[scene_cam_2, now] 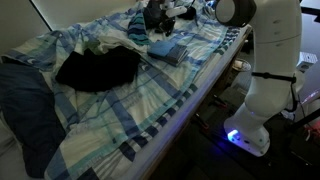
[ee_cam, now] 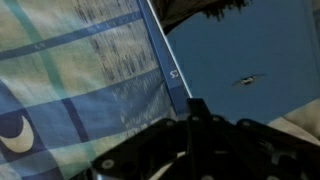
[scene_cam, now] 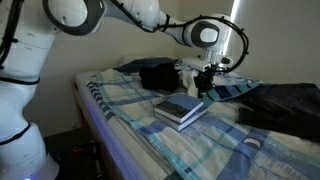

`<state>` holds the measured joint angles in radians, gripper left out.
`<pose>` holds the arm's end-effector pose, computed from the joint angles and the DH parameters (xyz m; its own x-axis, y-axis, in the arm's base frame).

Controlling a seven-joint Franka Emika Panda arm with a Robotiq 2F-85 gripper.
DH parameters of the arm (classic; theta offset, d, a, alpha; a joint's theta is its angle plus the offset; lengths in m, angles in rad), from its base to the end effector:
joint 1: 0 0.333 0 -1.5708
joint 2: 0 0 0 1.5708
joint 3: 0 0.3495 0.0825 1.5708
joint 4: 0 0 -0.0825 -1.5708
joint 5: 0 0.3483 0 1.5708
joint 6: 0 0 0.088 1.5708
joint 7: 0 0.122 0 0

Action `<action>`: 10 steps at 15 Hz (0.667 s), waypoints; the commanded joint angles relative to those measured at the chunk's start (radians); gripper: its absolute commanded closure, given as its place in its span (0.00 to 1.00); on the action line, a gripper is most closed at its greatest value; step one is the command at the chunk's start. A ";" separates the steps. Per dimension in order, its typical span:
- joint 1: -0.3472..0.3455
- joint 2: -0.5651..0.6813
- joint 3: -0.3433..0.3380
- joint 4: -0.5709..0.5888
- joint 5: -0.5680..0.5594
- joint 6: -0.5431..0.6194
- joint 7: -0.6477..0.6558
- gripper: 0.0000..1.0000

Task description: Open the front cover of the book

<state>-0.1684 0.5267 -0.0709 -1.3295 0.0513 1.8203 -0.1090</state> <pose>0.6719 -0.1477 0.4503 0.9904 -0.1341 -0.0330 -0.1347 -0.9907 -0.0173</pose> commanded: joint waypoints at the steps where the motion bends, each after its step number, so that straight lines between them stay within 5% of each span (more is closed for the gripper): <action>1: 0.014 -0.083 -0.005 -0.076 -0.034 -0.008 0.000 0.98; 10: 0.020 -0.084 -0.001 -0.058 -0.038 -0.004 -0.001 0.97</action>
<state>-0.1481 0.4417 -0.0708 -1.3920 0.0132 1.8201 -0.1090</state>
